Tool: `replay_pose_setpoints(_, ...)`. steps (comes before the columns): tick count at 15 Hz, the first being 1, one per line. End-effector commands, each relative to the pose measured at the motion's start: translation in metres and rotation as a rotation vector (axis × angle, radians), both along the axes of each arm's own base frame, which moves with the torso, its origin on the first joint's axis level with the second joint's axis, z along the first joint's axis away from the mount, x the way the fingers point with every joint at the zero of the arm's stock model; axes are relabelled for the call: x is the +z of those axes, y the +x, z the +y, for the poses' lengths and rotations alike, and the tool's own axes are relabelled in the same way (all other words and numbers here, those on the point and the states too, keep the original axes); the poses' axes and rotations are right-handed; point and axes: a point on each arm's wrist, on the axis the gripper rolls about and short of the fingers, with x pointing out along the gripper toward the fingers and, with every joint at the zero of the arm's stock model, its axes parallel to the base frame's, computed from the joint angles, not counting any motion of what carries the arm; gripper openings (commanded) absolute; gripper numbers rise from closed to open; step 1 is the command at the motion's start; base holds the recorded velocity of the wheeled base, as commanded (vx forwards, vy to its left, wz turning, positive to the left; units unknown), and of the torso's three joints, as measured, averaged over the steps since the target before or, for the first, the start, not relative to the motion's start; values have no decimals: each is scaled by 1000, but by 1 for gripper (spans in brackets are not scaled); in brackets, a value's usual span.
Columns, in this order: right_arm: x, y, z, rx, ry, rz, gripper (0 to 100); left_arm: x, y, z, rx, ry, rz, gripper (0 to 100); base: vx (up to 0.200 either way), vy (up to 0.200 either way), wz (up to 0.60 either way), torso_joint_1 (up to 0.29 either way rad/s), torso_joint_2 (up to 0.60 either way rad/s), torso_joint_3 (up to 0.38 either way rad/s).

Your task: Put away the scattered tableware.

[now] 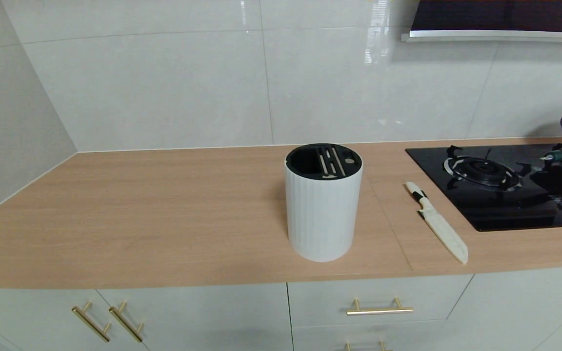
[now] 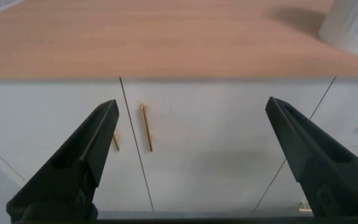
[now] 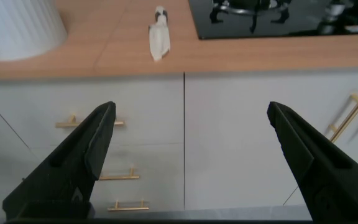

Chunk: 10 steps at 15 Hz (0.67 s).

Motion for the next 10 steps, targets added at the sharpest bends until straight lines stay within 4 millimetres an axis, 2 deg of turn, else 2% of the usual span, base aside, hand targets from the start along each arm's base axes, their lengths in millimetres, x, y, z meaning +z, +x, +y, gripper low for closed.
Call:
replay_pose_setpoints(1,0,0,0,1,0,-1,100,0,0,0,1,0,2,100,0,0,0,246,-540,-290)
replay_pose_setpoints(10,0,0,0,1,0,-1,100,0,0,0,1,0,2,100,0,0,0,268,-560,-294)
